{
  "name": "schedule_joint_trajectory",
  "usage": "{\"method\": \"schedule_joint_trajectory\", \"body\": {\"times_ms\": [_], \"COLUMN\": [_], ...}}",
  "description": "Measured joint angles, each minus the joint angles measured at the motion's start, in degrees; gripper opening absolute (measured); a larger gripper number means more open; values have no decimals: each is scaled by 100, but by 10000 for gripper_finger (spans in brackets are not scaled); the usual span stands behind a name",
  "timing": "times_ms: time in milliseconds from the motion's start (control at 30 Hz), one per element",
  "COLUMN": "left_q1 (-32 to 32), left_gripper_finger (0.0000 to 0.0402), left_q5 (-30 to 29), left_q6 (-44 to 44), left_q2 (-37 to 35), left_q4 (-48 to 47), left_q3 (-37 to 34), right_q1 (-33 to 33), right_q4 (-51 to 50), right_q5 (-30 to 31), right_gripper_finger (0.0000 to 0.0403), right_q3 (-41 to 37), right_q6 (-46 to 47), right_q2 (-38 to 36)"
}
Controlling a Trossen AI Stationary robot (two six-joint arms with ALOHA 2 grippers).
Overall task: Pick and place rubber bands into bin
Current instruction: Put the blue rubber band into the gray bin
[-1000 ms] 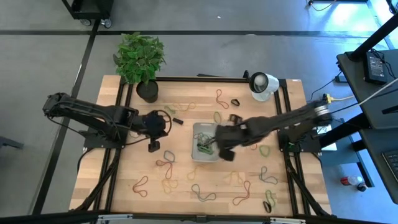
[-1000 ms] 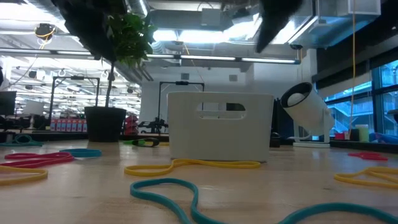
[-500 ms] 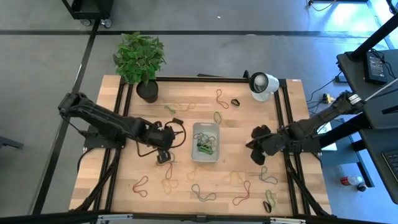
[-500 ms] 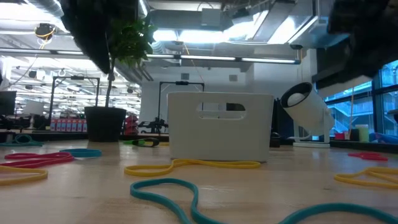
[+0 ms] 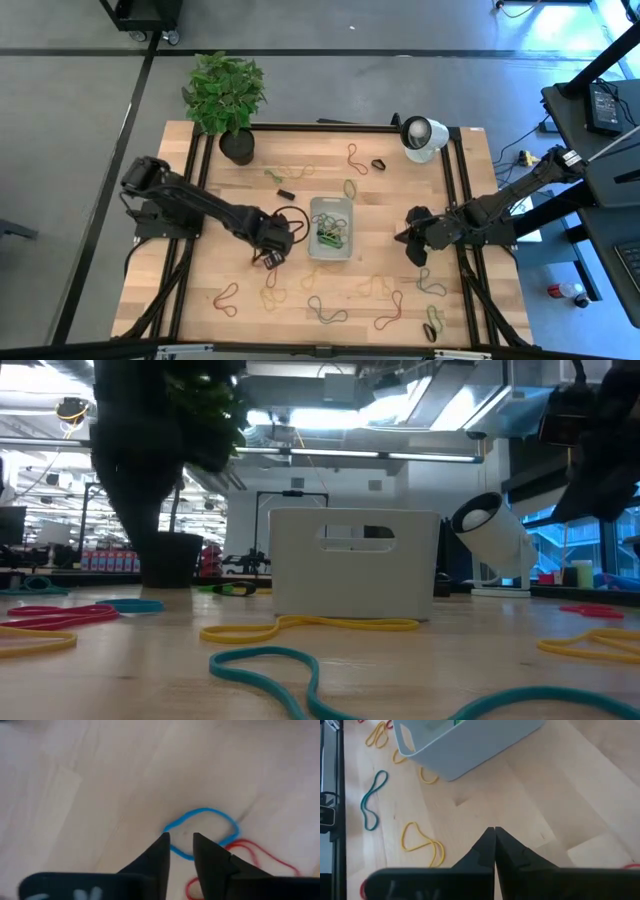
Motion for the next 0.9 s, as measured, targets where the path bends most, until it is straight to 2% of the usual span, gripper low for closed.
{"method": "schedule_joint_trajectory", "body": {"times_ms": [167,333,433,567,600,767,900], "left_q1": [26,26,34,5,4,-24,-62], "left_gripper_finger": [117,118,91,18,11,3,2], "left_q5": [59,404,580,576,557,657,326], "left_q6": [-331,-461,-491,-646,-740,-784,-770], "left_q2": [532,911,1019,987,975,939,902], "left_q4": [-75,-24,5,8,-41,-703,-1766], "left_q3": [0,35,31,43,75,609,1365], "right_q1": [0,0,0,0,0,-2,-2], "right_q4": [37,81,81,103,101,112,111], "right_q5": [-124,-175,-175,-177,-176,-175,-166], "right_gripper_finger": [18,17,11,6,6,13,12], "right_q3": [0,0,0,0,0,0,0], "right_q6": [-6,-9,-9,-10,-9,-11,-11], "right_q2": [0,0,2,2,2,2,2]}}
